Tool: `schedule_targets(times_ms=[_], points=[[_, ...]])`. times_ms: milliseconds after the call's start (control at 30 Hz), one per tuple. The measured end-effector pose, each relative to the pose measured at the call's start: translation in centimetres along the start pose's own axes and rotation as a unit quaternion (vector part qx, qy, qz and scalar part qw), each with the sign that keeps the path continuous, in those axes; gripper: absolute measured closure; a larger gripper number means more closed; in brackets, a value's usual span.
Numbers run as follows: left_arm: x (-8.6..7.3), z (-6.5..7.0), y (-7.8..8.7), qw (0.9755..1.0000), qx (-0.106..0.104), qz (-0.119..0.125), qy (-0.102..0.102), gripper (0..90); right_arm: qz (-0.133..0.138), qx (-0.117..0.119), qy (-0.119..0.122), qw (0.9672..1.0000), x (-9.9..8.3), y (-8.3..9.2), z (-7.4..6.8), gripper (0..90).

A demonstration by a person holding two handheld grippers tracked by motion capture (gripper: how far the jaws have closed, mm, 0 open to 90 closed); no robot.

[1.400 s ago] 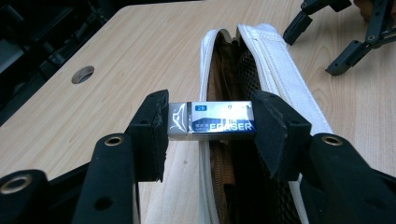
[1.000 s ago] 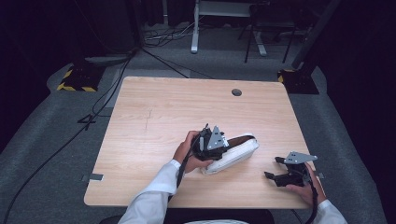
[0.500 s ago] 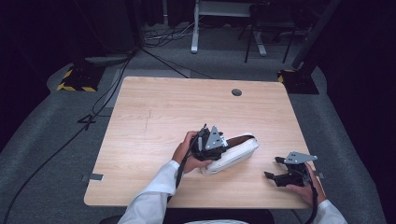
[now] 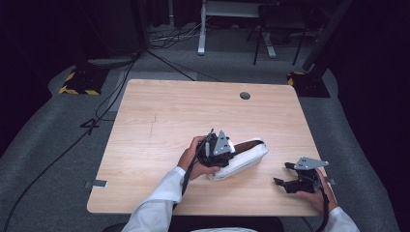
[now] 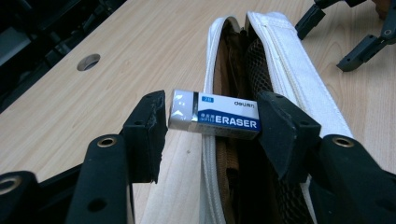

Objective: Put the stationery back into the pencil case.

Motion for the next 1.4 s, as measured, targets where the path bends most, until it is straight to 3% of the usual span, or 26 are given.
schedule_targets(times_ms=[233,567,667,800,1000,1400], points=[[-0.14,-0.10,0.11,1.0000,0.004,-0.006,0.004,39.2,0.000,0.000,0.000,1.0000,0.00,0.00,0.00,17.6],[-0.31,-0.12,0.33,0.9999,-0.010,-0.006,0.013,38.1,0.000,0.001,-0.001,1.0000,0.00,0.00,-0.01,17.6],[-0.29,0.04,0.35,0.9999,-0.010,-0.007,0.005,46.6,0.000,0.000,-0.001,1.0000,0.00,0.00,-0.01,17.6],[-0.08,0.09,0.50,0.9999,-0.001,-0.008,-0.008,47.1,0.000,0.000,0.000,1.0000,0.00,0.00,0.00,17.6],[0.12,0.14,0.67,0.9998,-0.014,-0.010,-0.007,41.5,0.000,0.000,-0.001,1.0000,0.00,0.01,-0.01,17.6],[0.43,0.37,0.96,0.9995,-0.031,-0.006,-0.004,41.6,0.000,0.000,0.000,1.0000,0.00,0.00,0.00,17.6]])
Point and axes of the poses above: each handheld gripper's, and its own axes: y roughly backward along the jaws, x roughly out of its top, z roughly to its right, the point moved 5 cm from there along -y, roughly forward along the jaws, and after that the axes turned 4 degrees about z, right-handed, at the moved point
